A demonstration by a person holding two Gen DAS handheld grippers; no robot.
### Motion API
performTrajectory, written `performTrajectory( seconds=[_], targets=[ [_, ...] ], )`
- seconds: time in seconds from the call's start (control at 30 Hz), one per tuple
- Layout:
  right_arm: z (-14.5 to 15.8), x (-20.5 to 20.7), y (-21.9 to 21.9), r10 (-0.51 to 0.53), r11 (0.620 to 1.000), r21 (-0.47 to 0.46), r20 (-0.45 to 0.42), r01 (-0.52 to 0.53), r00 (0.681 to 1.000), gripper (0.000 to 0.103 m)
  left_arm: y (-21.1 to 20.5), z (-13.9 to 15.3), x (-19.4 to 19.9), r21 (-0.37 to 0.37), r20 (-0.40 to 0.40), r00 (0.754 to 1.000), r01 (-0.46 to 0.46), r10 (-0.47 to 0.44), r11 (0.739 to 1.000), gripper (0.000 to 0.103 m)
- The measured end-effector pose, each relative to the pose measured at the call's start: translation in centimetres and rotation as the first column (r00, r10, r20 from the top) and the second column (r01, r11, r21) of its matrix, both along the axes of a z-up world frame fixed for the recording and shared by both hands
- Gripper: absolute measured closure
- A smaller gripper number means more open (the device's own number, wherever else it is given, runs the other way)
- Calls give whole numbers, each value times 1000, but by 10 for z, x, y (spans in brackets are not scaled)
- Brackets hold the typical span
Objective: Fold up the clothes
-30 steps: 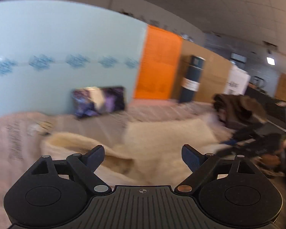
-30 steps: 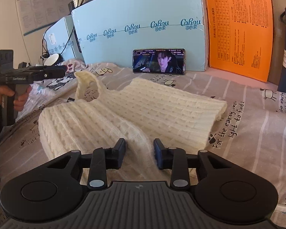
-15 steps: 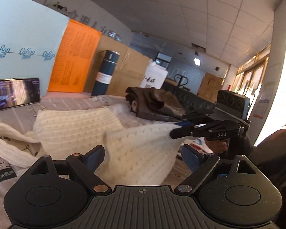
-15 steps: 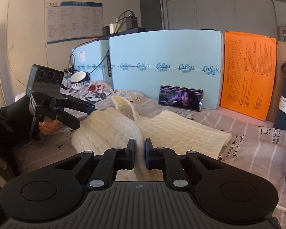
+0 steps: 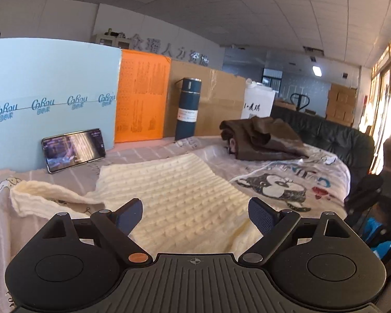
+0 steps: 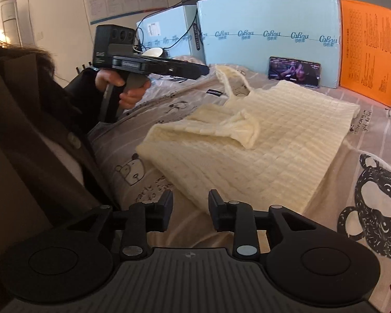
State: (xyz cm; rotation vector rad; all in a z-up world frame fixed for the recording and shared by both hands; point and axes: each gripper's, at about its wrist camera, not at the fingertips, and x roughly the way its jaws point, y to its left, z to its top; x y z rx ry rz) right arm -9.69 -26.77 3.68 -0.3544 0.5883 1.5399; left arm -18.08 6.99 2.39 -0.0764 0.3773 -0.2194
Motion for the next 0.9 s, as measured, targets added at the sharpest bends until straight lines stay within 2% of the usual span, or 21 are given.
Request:
performTrajectory(
  seconds=[0.1,0.13,0.23,0.33,0.37,0.4,0.43,0.47,0.53,0.6,0.73,0.83,0.87,0.9],
  targets=[
    [10,3,-8,-49,996,72,27,47,998,52,-26,-4,16,96,-52,998,39,-34,995,13],
    [12,8,-8,-71,993,94,26,69,997,45,-36,-6,21,129,-76,996,59,-49,990,13],
    [14,24,-5,-138,980,147,10,135,990,33,-61,-14,37,208,-167,982,123,-89,970,13],
    [5,45,7,-182,971,147,-59,189,982,33,-72,-28,45,272,-238,966,170,-105,947,15],
    [1,50,11,-187,970,140,-81,197,979,33,-73,-33,45,289,-249,963,175,-103,941,41],
    [-3,54,16,-192,970,134,-103,205,976,33,-69,-36,45,279,-256,961,174,-102,944,68],
    [-4,55,19,-188,971,131,-107,202,976,33,-65,-33,41,267,-236,968,151,-87,952,71],
    [-6,55,22,-183,972,129,-107,196,977,33,-61,-30,36,254,-213,975,126,-71,959,85],
    [-9,54,27,-171,975,125,-108,184,979,32,-53,-24,27,225,-167,985,76,-38,971,85],
    [-11,54,33,-160,977,121,-109,173,981,32,-36,-13,7,162,-89,996,-5,19,987,86],
    [-11,54,39,-150,972,160,-131,170,980,30,-2,-3,-51,6,86,990,-116,115,993,85],
    [-11,58,44,-141,966,192,-172,174,975,30,18,-11,-94,-74,126,977,-161,170,984,81],
    [-10,59,47,-138,965,198,-183,174,973,29,22,-15,-104,-82,101,975,-190,198,978,80],
    [-10,60,50,-137,963,203,-192,176,972,29,26,-20,-113,-86,72,971,-221,227,971,71]
  ],
)
